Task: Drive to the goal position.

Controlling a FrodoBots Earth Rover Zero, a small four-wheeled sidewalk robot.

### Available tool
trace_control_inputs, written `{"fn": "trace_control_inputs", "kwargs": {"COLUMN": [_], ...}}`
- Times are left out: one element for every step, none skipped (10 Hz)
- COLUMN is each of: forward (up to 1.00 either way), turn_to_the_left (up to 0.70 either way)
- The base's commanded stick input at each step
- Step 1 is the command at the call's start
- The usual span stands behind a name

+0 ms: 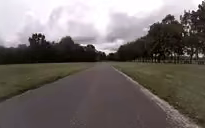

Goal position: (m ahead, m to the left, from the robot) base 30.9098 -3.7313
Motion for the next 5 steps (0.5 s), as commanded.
{"fn": "trace_control_inputs", "kwargs": {"forward": [0.70, 0.70, 0.70, 0.70, 0.70], "turn_to_the_left": [0.00, 0.00, 0.00, 0.00, 0.00]}}
